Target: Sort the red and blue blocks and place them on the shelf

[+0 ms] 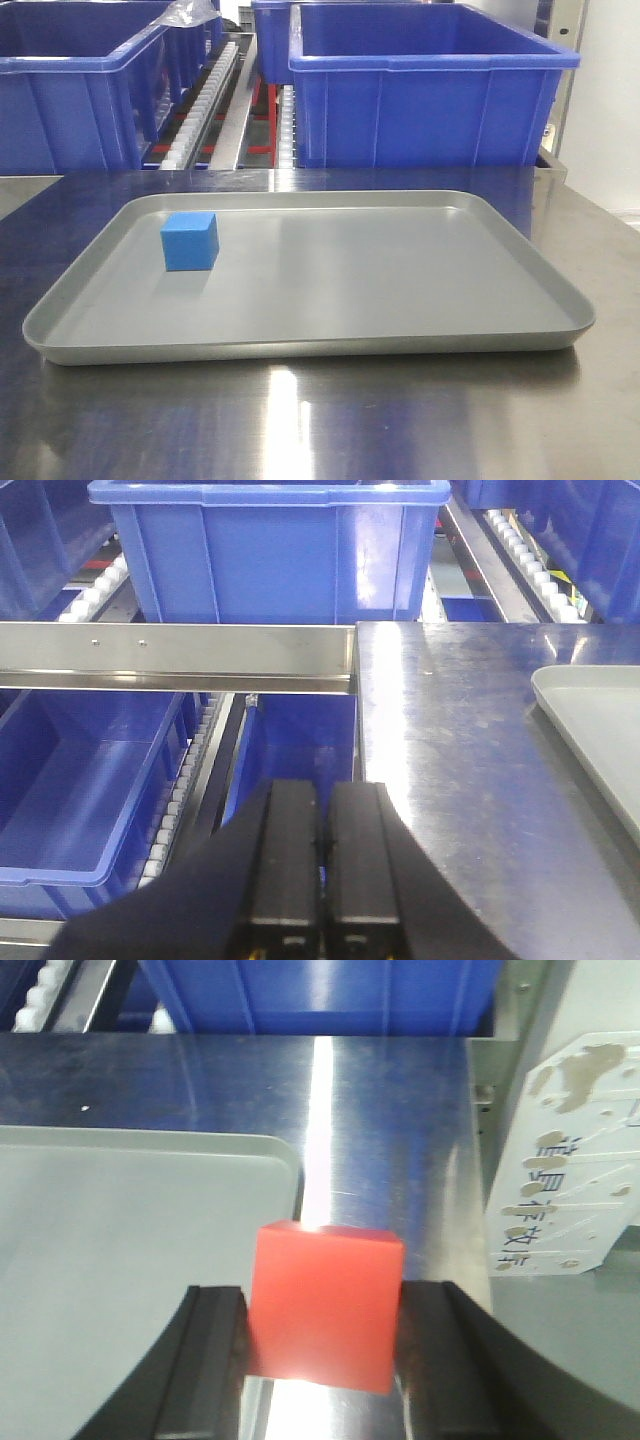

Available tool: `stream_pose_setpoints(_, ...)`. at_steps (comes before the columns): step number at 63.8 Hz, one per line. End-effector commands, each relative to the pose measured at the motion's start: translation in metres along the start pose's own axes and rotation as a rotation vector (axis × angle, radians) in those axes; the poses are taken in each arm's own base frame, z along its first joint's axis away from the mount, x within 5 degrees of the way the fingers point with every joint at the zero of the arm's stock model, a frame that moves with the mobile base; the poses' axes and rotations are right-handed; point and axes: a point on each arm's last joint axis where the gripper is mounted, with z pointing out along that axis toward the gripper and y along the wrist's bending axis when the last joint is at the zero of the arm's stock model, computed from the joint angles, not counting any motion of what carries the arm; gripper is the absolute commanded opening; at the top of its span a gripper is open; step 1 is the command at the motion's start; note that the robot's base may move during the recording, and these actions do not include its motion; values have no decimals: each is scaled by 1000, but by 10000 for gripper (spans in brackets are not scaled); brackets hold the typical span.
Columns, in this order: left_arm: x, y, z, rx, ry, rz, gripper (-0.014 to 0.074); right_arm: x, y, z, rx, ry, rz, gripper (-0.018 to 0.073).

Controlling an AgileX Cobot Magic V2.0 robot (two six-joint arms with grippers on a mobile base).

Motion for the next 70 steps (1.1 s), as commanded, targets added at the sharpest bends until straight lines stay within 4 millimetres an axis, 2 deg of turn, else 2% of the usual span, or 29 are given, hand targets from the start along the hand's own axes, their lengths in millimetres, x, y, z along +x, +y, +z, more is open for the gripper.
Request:
stream_pose_setpoints(1, 2, -2, 1, 21, -61, -12, 123, -10, -1, -14, -10, -127, -9, 50)
stream_pose_setpoints(14, 2, -2, 1, 21, -61, -12, 123, 10, -5, -26, -10, -134, -8, 50)
stream_pose_setpoints(32, 2, -2, 1, 21, -61, -12, 123, 27, -8, -30, -9, -128, -9, 50)
stream_pose_setpoints(70, 2, -2, 1, 21, -61, -12, 123, 32, -9, -30, -7, -122, -9, 50)
